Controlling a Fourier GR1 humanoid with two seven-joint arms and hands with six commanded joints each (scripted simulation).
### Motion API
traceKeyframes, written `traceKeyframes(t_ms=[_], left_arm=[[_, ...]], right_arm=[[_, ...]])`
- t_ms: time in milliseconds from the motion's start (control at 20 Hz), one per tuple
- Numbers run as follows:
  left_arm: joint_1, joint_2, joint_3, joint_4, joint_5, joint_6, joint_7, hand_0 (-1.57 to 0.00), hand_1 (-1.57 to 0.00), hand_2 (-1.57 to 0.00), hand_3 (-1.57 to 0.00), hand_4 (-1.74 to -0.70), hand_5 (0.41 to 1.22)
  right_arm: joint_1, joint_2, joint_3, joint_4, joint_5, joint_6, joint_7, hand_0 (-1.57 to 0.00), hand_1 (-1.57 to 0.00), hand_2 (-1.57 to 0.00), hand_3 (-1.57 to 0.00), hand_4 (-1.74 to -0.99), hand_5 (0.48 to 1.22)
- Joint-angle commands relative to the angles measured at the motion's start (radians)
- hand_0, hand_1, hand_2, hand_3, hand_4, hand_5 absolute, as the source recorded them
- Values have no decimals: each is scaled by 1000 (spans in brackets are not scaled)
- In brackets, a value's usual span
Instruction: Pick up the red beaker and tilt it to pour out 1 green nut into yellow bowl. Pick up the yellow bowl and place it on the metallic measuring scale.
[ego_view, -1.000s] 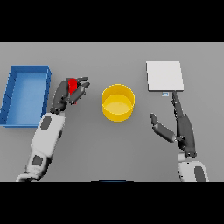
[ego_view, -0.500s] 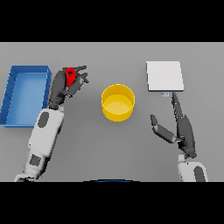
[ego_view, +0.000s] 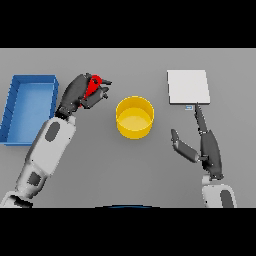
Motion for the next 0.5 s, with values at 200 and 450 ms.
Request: traceKeyframes(t_ms=[200,450], left_arm=[[-78,68,-150,21,-181,-10,122,-1569,-1569,-1569,-1568,-1738,1133],[-187,112,-317,76,-361,-56,155,-1570,-1570,-1570,-1570,-1740,1173]], right_arm=[[9,0,-1,6,-1,2,-4,1,1,1,1,-1254,687],[8,1,6,-11,0,8,11,1,1,1,1,-1270,700]])
